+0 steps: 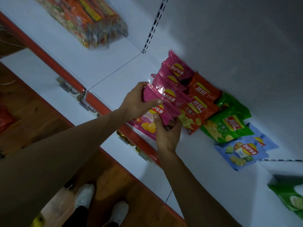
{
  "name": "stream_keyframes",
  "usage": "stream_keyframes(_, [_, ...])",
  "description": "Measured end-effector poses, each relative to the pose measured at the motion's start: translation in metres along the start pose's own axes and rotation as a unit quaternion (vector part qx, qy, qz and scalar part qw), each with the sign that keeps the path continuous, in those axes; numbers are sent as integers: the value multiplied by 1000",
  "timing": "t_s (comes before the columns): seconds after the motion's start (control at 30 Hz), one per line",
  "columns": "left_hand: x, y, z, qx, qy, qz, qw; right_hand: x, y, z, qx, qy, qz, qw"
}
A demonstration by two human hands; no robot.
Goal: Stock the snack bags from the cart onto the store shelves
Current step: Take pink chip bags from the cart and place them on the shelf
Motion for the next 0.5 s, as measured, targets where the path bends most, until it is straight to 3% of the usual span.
stream_keyframes(0.23, [-1,4,21,-63,-15,68,996,10,-5,28,-67,3,-17,998])
stream_keyframes(0.5, [-28,53,94,-125,-13,103,987,79,5,56,-105,-11,32,994])
Point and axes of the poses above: each hand's wrist, its own y-axis away from the middle knuckle, its own z-axis out of the back of the hand, x = y × z, the point moved 9 cm from there along -y, towards the middle knuckle, and after that the axes turned 15 degrees about -x, right-handed, at the moved point
